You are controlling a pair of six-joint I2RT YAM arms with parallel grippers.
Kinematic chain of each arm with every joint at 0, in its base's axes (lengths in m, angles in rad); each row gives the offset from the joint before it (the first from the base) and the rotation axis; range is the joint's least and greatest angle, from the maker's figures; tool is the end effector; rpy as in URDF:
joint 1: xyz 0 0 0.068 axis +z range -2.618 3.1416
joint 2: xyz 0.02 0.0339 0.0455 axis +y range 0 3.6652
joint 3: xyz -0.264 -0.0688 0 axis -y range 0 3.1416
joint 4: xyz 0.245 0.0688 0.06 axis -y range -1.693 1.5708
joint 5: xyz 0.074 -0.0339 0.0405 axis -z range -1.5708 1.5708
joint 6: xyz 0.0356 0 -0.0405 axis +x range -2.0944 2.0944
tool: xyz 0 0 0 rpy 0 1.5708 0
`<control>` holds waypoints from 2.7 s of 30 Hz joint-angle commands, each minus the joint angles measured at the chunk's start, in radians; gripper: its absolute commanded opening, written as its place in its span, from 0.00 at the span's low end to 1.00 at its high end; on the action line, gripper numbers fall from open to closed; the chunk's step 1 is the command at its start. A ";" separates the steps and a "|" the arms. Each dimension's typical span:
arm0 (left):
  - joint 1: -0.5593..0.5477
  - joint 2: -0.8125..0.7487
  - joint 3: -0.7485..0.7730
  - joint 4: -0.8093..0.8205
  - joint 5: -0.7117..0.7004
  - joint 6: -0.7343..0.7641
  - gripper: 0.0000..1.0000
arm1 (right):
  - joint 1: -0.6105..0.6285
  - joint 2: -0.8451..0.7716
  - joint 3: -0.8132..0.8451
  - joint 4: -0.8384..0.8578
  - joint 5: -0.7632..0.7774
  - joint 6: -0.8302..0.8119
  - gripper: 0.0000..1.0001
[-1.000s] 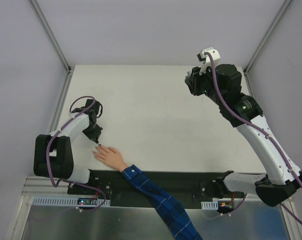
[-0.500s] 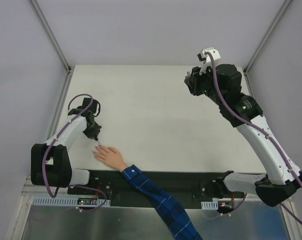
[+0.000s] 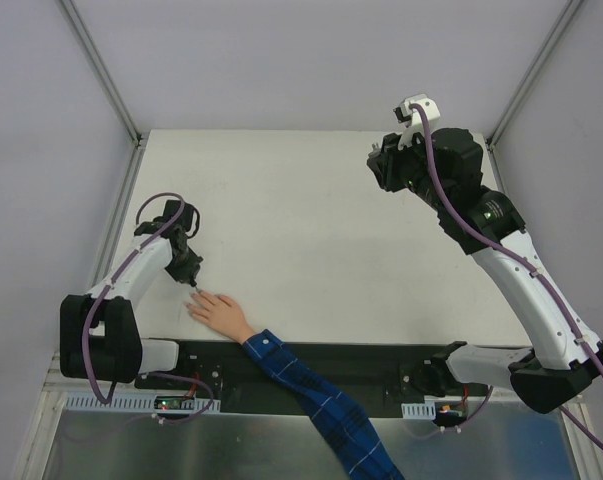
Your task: Paint the nails
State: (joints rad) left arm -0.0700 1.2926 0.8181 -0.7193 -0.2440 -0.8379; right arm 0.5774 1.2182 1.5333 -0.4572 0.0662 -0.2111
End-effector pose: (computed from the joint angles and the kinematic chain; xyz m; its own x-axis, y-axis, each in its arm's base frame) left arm 0.2328 -0.0077 0.2079 -0.6050 -0.6806 -0.4132 -0.7033 0.7001 -0.1233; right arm 0.2121 0.1354 0.4787 -0.0134 -0.2583 -0.9660 -0.5038 0.8362 -0.2166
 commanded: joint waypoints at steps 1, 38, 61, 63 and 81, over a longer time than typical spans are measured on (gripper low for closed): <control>0.010 0.017 -0.010 -0.026 -0.005 -0.015 0.00 | -0.005 -0.029 0.028 0.028 -0.006 0.010 0.00; 0.024 0.069 0.024 -0.002 -0.055 -0.024 0.00 | -0.005 -0.011 0.037 0.029 -0.008 0.009 0.00; 0.026 0.086 0.067 0.020 -0.046 -0.015 0.00 | -0.007 -0.013 0.030 0.031 -0.011 0.009 0.00; 0.026 0.086 0.070 0.021 -0.049 -0.010 0.00 | -0.008 -0.013 0.027 0.031 -0.011 0.009 0.00; 0.027 0.059 0.000 -0.035 -0.027 -0.032 0.00 | -0.008 -0.026 0.024 0.029 -0.017 0.010 0.00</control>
State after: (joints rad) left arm -0.0566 1.3743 0.8314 -0.6994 -0.2657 -0.8539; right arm 0.5770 1.2186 1.5333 -0.4576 0.0628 -0.2111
